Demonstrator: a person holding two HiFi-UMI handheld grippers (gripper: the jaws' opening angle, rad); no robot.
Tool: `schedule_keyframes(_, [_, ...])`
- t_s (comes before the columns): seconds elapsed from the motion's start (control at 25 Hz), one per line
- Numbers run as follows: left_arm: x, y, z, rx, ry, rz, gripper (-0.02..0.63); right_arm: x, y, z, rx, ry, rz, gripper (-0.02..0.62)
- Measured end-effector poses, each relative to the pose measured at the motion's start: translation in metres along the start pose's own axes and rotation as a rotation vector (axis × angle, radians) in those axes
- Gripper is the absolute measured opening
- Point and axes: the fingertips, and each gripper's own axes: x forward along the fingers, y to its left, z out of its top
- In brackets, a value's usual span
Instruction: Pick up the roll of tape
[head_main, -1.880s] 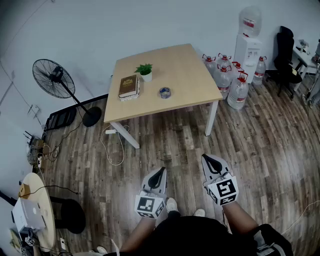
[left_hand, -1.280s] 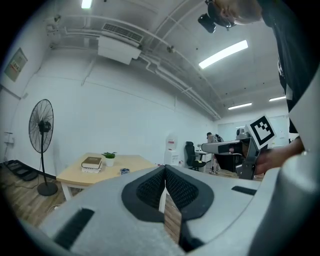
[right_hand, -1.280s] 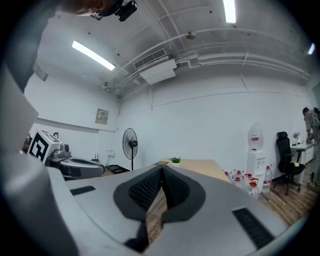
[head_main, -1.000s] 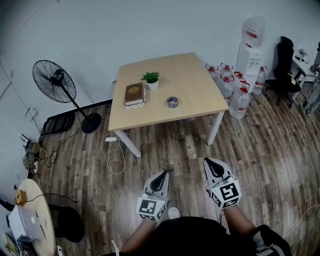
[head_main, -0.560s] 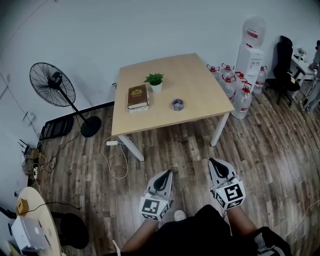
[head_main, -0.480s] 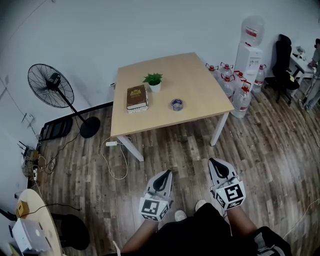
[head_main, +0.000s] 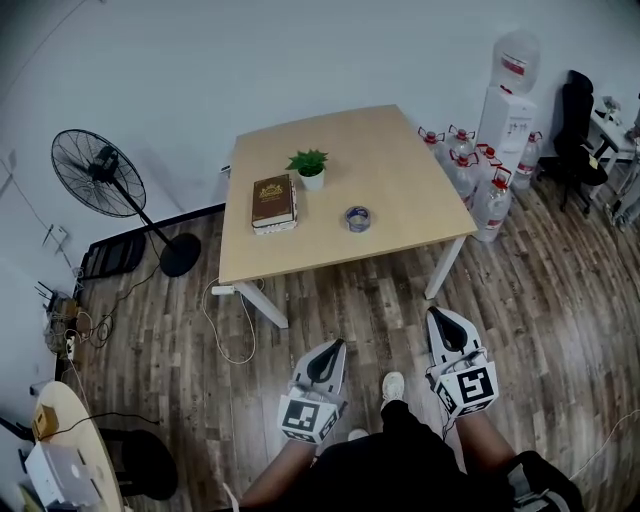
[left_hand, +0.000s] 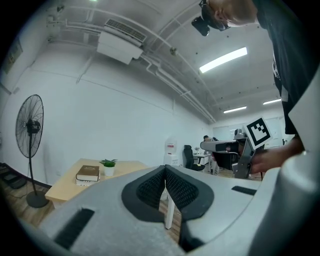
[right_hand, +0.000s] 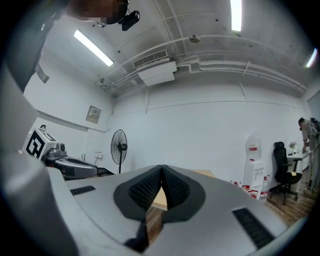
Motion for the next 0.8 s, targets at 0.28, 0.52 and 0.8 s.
schedule_keyframes(0.28, [0.056, 0.019, 0.005, 0.019, 0.001, 0.018, 0.005, 0.056, -0.035, -0.006, -0.002, 0.015, 0.062, -0.005])
schedule_keyframes(0.52, [0.107, 0.03, 0.011, 0.032, 0.021, 0.046, 0.005, 0.102, -0.061, -0.009, 0.0, 0.035, 0.186, -0.005])
schedule_keyframes(0.8, [0.152, 0.034, 0.014, 0.043, 0.037, 0.087, 0.005, 0.134, -0.096, -0.013, -0.003, 0.043, 0.234, -0.005])
